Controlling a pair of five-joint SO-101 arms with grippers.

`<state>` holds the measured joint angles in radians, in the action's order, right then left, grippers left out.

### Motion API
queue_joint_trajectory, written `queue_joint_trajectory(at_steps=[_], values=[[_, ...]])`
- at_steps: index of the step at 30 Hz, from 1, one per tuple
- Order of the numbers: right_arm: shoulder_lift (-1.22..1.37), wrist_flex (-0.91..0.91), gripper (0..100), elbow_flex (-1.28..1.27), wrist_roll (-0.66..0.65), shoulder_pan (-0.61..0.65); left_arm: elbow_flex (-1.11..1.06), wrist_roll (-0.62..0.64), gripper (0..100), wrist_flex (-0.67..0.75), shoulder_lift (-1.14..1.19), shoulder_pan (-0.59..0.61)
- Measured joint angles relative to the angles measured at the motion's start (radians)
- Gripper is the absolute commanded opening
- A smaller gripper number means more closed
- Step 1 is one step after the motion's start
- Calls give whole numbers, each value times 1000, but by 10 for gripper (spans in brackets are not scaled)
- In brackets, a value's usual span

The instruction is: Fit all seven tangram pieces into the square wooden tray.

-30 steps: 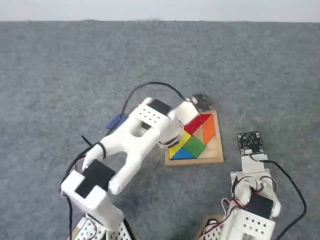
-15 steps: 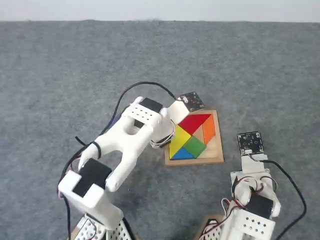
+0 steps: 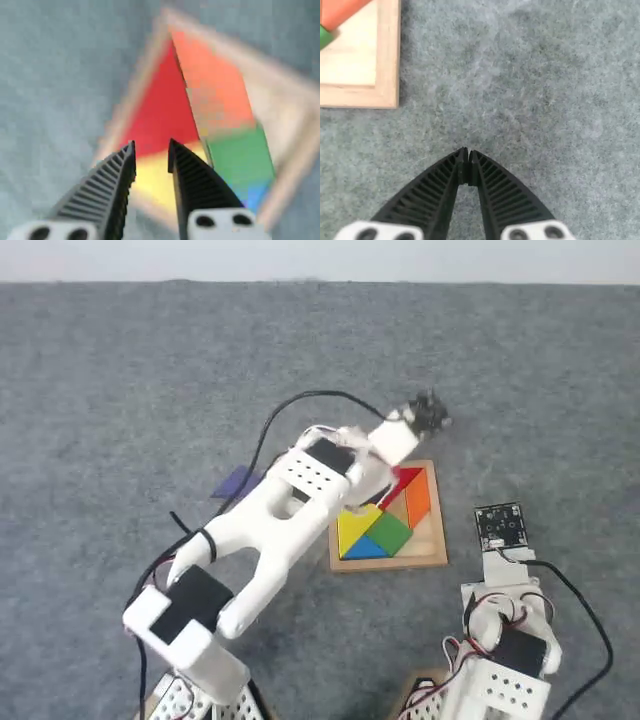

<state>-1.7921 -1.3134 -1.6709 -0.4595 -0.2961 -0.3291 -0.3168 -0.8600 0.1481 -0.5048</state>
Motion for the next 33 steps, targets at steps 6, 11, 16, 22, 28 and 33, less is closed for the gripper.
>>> queue_joint_trajectory(at_steps=[6, 11, 16, 22, 28, 33], values=[[0, 0, 34, 0, 0, 0, -41, 120, 215, 333, 0, -66], [0, 0, 34, 0, 0, 0, -44, 157, 238, 359, 17, -140], [0, 0, 34, 0, 0, 0, -3, 157, 223, 359, 172, -150], [0, 0, 34, 0, 0, 0, 144, 158, 222, 307, 319, -150], [0, 0, 34, 0, 0, 0, 238, 94, 221, 149, 361, -150], [0, 0, 34, 0, 0, 0, 256, 34, 221, 68, 359, -118]])
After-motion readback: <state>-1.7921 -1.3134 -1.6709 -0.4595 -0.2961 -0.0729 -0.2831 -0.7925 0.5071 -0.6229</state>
